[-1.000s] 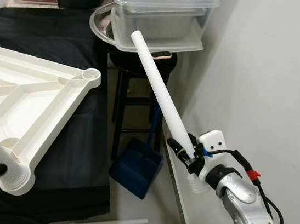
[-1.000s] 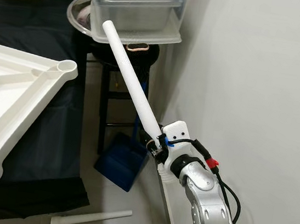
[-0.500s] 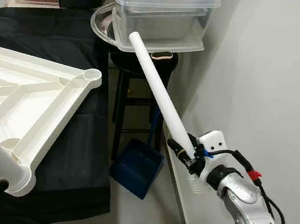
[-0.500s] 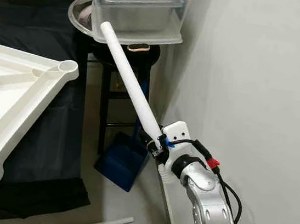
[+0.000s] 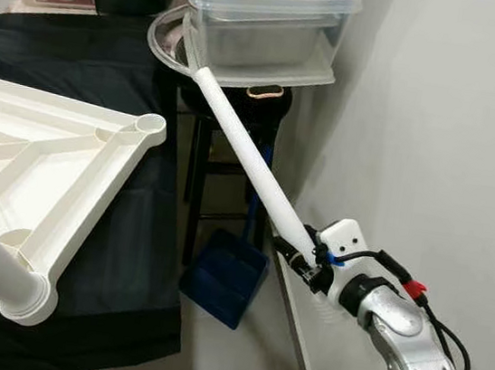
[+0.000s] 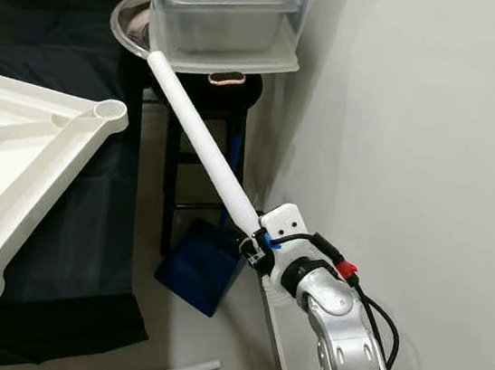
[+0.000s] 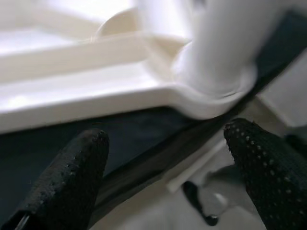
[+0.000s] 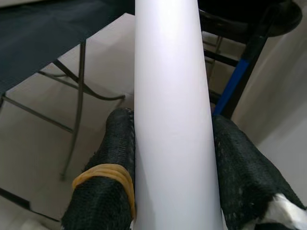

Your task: Building children table

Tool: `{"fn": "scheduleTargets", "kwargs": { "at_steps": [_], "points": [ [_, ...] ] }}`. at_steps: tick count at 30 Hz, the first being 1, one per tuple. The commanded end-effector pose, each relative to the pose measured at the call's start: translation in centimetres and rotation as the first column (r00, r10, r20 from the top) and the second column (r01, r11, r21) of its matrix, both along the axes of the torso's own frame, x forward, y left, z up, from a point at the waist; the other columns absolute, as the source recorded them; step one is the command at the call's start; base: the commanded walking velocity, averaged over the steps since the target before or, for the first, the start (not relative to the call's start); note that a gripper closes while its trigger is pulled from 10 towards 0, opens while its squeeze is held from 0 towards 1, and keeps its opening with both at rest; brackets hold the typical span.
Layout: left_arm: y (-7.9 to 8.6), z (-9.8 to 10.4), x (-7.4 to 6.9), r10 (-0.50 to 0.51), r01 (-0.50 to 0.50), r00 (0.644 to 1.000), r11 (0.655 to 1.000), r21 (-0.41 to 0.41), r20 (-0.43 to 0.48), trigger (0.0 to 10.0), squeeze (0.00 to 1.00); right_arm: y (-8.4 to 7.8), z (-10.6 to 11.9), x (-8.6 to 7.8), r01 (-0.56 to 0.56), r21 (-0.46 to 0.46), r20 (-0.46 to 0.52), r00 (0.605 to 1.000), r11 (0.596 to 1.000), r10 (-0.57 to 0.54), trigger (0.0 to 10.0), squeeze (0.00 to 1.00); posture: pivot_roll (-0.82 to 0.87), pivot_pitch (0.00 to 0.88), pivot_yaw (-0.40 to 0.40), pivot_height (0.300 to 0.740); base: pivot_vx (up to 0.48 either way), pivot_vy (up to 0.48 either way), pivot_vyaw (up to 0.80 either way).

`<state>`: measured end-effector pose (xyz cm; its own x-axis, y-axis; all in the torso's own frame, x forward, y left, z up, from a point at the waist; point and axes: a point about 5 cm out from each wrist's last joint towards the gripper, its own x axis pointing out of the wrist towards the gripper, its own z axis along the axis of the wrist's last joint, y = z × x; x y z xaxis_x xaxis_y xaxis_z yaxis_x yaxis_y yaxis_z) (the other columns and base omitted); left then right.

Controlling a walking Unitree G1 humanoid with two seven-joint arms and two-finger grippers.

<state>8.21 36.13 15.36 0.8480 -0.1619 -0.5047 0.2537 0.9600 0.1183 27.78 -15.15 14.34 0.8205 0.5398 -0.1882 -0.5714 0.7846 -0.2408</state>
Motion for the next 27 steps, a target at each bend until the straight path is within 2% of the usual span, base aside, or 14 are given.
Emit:
{"fn": "scheduleTargets", "kwargs": {
  "at_steps": [1,5,6,7,8,9,10,11,13,14,15,16,23,27],
  "points": [
    [0.8,-0.8,-0.4,0.082,-0.081,0.997,0.996,0.042,-0.012,10.0,0.00,0.2,-0.1,0.1,-0.015,-0.027,0.013,1.000,1.000,0.015,10.0,0.00,0.02,0.156,-0.051,0.740,0.000,0.000,0.00],
    [2.1,0.0,0.5,0.208,-0.220,0.972,0.969,0.110,0.111,10.0,0.00,0.3,0.0,0.3,-0.017,-0.031,0.018,1.000,0.999,0.017,10.0,0.00,0.03,0.164,-0.054,0.740,0.000,0.000,0.00],
    [3.1,0.7,1.2,0.297,-0.327,0.934,0.935,0.138,0.200,10.0,0.00,0.5,0.1,0.4,-0.019,-0.035,0.021,1.000,0.999,0.020,10.0,0.00,0.03,0.164,-0.056,0.740,0.000,0.000,0.00],
    [3.9,1.8,2.1,0.384,-0.446,0.861,0.886,0.131,0.332,10.0,0.00,0.9,0.1,0.4,-0.026,-0.043,0.025,0.999,0.999,0.028,10.0,0.00,0.03,0.168,-0.055,0.740,0.000,0.000,0.00],
    [3.9,1.8,2.1,0.384,-0.446,0.861,0.886,0.131,0.332,10.0,0.00,0.9,0.1,0.4,-0.026,-0.043,0.025,0.999,0.999,0.028,10.0,0.00,0.03,0.168,-0.055,0.740,0.000,0.000,0.00],
    [3.7,2.6,3.3,0.454,-0.528,0.769,0.848,0.048,0.450,10.0,0.00,1.5,0.0,0.6,-0.044,-0.054,0.025,0.999,0.998,0.045,10.0,0.00,0.03,0.168,-0.055,0.740,0.000,0.000,0.00],
    [3.7,2.6,3.3,0.454,-0.528,0.769,0.848,0.048,0.450,10.0,0.00,1.5,0.0,0.6,-0.044,-0.054,0.025,0.999,0.998,0.045,10.0,0.00,0.03,0.168,-0.055,0.740,0.000,0.000,0.00],
    [2.5,2.8,4.7,0.487,-0.539,0.707,0.840,-0.055,0.513,10.0,0.00,2.1,0.1,0.7,-0.069,-0.059,0.033,0.997,0.996,0.071,10.0,0.00,0.03,0.167,-0.059,0.740,0.000,0.000,0.00],
    [1.5,3.0,5.6,0.501,-0.526,0.676,0.841,-0.122,0.541,10.0,0.00,2.6,0.1,0.8,-0.086,-0.062,0.039,0.995,0.994,0.088,10.0,0.00,0.03,0.167,-0.059,0.740,0.000,0.000,0.00],
    [1.5,3.0,5.6,0.501,-0.526,0.676,0.841,-0.122,0.541,10.0,0.00,2.6,0.1,0.8,-0.086,-0.062,0.039,0.995,0.994,0.088,10.0,0.00,0.03,0.167,-0.059,0.740,0.000,0.000,0.00],
    [-0.7,2.7,7.2,0.506,-0.476,0.663,0.854,-0.212,0.551,10.0,0.00,3.2,0.3,1.0,-0.104,-0.057,0.045,0.993,0.993,0.107,10.0,0.00,0.03,0.164,-0.064,0.740,0.000,0.000,0.80],
    [-4.4,2.2,9.7,0.500,-0.390,0.671,0.866,-0.313,0.548,10.0,0.00,3.9,0.6,1.4,-0.122,-0.059,0.060,0.990,0.991,0.125,10.0,0.00,0.03,0.158,-0.064,0.740,0.000,0.000,0.80],
    [-9.5,1.2,12.0,0.438,-0.276,0.727,0.892,-0.358,0.529,10.0,0.00,4.1,0.7,1.8,-0.123,-0.062,0.072,0.989,0.991,0.127,10.0,0.00,0.03,0.135,-0.065,0.740,0.000,0.000,0.80],
    [-10.9,0.6,12.6,0.446,-0.277,0.733,0.886,-0.372,0.513,10.0,0.00,3.8,0.6,1.7,-0.115,-0.061,0.070,0.990,0.992,0.119,10.0,0.00,0.02,0.126,-0.064,0.740,0.000,0.000,0.80]
  ]
}}
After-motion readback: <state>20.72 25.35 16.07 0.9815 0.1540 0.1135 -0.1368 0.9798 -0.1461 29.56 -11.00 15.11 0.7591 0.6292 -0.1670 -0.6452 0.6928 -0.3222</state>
